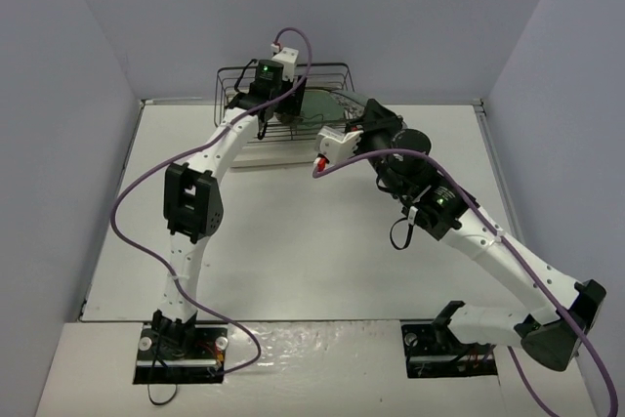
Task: Load the plates into the dish rack
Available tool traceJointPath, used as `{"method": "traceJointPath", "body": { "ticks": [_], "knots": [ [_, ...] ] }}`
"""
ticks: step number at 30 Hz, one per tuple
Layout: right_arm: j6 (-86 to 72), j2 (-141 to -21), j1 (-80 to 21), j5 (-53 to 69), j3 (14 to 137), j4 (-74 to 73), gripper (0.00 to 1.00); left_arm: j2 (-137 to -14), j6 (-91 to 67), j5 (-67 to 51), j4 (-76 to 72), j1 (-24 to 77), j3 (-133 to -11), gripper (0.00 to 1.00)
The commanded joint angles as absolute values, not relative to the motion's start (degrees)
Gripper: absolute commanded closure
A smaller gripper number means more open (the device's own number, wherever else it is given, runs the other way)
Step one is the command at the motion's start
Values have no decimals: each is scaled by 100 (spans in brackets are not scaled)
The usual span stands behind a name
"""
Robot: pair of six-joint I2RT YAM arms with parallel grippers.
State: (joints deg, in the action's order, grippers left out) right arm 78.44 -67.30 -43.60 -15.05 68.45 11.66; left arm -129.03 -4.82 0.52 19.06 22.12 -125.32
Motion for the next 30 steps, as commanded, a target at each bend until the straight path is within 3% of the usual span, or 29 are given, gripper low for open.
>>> {"method": "traceJointPath", "body": {
  "ticks": [1,12,19,30],
  "knots": [
    [8510,-6943,-4047,-1061,7196,2468,100,-12765,-707,0,1448,2013,-12832,26],
    [9038,-8373,-3696,-274,7995,2870,100,-12798,-782,0,1354,1844,-12835,26],
    [8895,-8600,-3489,474,8177,2786,100,-12804,-995,-252,1315,1711,-12797,26],
    [9560,-9013,-3463,459,8316,3251,100,-12767,-1081,-334,1173,1635,-12684,26]
  ]
}}
